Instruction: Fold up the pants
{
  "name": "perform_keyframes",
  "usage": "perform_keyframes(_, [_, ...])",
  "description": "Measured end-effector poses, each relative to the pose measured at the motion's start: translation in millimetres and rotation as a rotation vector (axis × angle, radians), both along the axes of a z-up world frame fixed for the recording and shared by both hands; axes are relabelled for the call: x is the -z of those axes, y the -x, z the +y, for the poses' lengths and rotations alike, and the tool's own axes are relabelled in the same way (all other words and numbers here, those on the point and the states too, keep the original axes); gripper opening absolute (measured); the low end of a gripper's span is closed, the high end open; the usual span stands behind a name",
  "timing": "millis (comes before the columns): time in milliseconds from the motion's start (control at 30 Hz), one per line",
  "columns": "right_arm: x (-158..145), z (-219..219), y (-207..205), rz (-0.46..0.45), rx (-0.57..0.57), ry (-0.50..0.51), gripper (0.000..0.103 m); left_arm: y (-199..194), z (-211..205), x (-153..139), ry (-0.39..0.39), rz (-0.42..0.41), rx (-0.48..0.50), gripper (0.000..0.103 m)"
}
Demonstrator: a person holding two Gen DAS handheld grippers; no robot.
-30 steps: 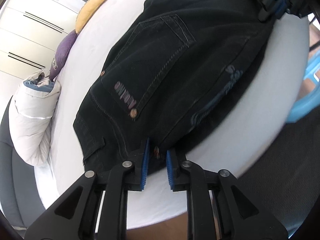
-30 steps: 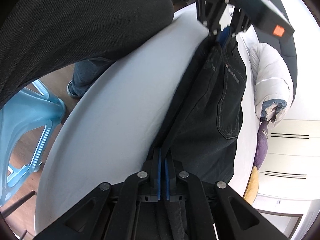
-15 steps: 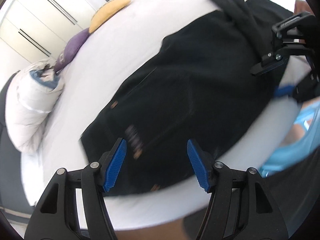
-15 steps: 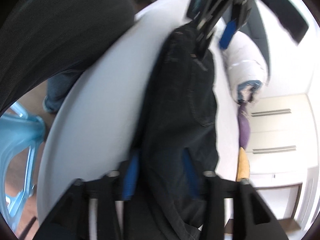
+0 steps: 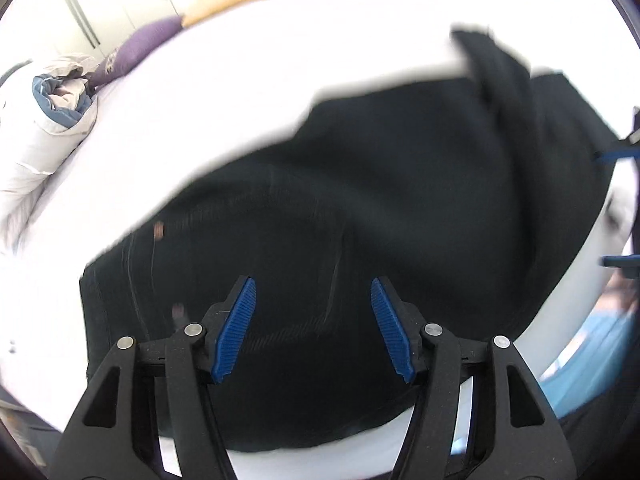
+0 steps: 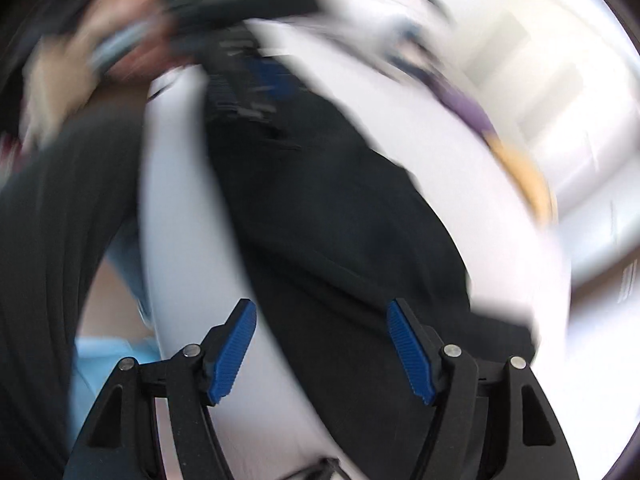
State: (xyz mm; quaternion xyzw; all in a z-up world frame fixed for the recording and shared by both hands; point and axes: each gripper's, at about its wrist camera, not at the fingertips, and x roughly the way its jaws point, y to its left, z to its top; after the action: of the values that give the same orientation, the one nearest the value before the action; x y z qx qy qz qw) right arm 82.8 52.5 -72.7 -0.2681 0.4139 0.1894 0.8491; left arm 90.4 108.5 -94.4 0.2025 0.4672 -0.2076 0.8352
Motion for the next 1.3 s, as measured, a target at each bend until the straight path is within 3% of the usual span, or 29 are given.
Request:
perform_keyframes(33, [-6, -17, -10, 0.014, 0.071, -0.057, 0.071, -7, -10, -7, 0.006, -0.026, -0.008, 0.059])
perform_keyframes(133, [-29, -101, -50, 0.077, 0.384, -0.364, 0.071, -31, -36, -3, 0.001, -0.035, -0.026, 0.059])
perform_keyframes(167, [-37, -140, -64, 0.086, 0.5, -0.515, 0.071, -39, -42, 2, 0.004, -0.021, -0.036, 0.059])
perform_keyframes(267, [-39, -227, -86, 0.074, 0.714, -0.843, 0.071, -64, -45, 38, -0.01, 0.096, -0.08, 0.059])
perform_keyframes(300, [-34, -246, -92, 0.082, 0.773, -0.893, 0.071, -69, -46, 53, -0.012, 0.124, -0.098, 0.059])
perform_keyframes(400, [-11, -290, -109, 0.125, 0.87, -1.046, 0.07, -70, -40, 56, 0.058, 0.127, -0.146, 0.059])
perform_keyframes(700, [55, -319, -152, 0.256, 1.013, -1.194, 0.07, -77, -42, 56, 0.03, 0.145, -0.146, 0.06])
perform_keyframes(800, [63, -322, -171, 0.268, 1.038, -1.188, 0.061, -81, -42, 58, 0.027, 0.147, -0.149, 0.06])
perform_keyframes(867, [66, -323, -175, 0.276, 1.04, -1.211, 0.051, -77, -46, 59, 0.024, 0.148, -0.151, 0.06])
perform_keyframes(933, [71, -319, -182, 0.308, 1.021, -1.197, 0.023, -73, -43, 56, 0.022, 0.146, -0.153, 0.06])
perform_keyframes(1000, [70, -310, -185, 0.319, 1.001, -1.185, 0.017, -70, -39, 55, 0.021, 0.146, -0.157, 0.06])
perform_keyframes(1033, [69, -309, -184, 0.316, 0.993, -1.184, 0.008, -71, -40, 55, 0.02, 0.145, -0.159, 0.06])
perform_keyframes(1300, [5, -314, -158, 0.132, 0.912, -1.192, 0.005, -74, -42, 55, 0.021, 0.146, -0.165, 0.06])
